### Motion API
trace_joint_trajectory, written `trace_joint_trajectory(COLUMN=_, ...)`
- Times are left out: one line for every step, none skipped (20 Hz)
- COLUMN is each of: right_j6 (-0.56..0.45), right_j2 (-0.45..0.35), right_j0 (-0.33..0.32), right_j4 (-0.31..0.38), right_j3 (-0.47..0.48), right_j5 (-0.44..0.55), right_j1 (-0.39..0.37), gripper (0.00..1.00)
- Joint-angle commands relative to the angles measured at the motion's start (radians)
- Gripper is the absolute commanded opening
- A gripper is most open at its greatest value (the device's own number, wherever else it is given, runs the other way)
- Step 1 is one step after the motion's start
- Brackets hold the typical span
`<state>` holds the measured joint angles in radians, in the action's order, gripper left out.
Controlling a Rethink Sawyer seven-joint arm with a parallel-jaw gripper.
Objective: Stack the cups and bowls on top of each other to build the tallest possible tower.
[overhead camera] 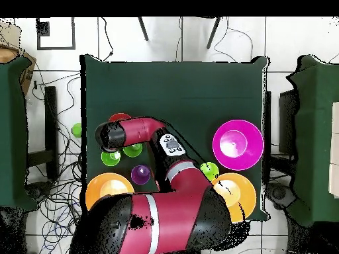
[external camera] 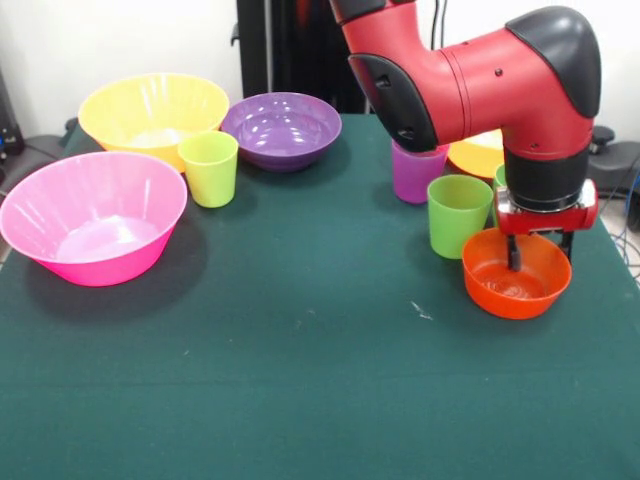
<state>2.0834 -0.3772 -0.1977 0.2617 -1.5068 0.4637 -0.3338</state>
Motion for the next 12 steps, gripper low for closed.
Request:
trace_joint_trajectory(right_j6=-0.097, right_j2=-0.025, right_j0=0.002, right_j4=0.083, right_j3=0.083, right_j5=0.002, right_j1=0.052, gripper=1.0)
trace_joint_trajectory(right_j6=-0.098, right_j2=-0.026, right_j0=0.003, right_j4=0.082, right_j3=0.089, right_j5=0.003, right_j1=0.057, gripper=1.0)
trace_joint_trajectory(right_j6=-0.097, right_j2=-0.024, right_j0=0.006, right_j4=0.082, right_j3=0.091, right_j5=0.009, right_j1=0.054, gripper=1.0)
trace_joint_trajectory(right_j6=-0.097, right_j2=-0.021, right_j0=0.009, right_j4=0.081, right_j3=0.093, right_j5=0.014, right_j1=0.051, gripper=1.0)
trace_joint_trajectory(right_j6=-0.092, right_j2=-0.014, right_j0=0.015, right_j4=0.08, right_j3=0.097, right_j5=0.025, right_j1=0.045, gripper=1.0)
trace_joint_trajectory(right_j6=-0.09, right_j2=-0.009, right_j0=0.019, right_j4=0.08, right_j3=0.101, right_j5=0.03, right_j1=0.044, gripper=1.0)
trace_joint_trajectory(right_j6=-0.093, right_j2=-0.009, right_j0=0.018, right_j4=0.082, right_j3=0.102, right_j5=0.03, right_j1=0.049, gripper=1.0)
trace_joint_trajectory(right_j6=-0.102, right_j2=-0.013, right_j0=0.011, right_j4=0.084, right_j3=0.103, right_j5=0.031, right_j1=0.053, gripper=1.0)
trace_joint_trajectory(right_j6=-0.109, right_j2=-0.019, right_j0=0.005, right_j4=0.083, right_j3=0.096, right_j5=0.033, right_j1=0.048, gripper=1.0)
trace_joint_trajectory(right_j6=-0.106, right_j2=-0.016, right_j0=0.009, right_j4=0.083, right_j3=0.093, right_j5=0.037, right_j1=0.041, gripper=1.0)
trace_joint_trajectory(right_j6=-0.102, right_j2=-0.013, right_j0=0.013, right_j4=0.083, right_j3=0.089, right_j5=0.041, right_j1=0.033, gripper=1.0)
trace_joint_trajectory(right_j6=-0.098, right_j2=-0.01, right_j0=0.017, right_j4=0.084, right_j3=0.091, right_j5=0.037, right_j1=0.036, gripper=1.0)
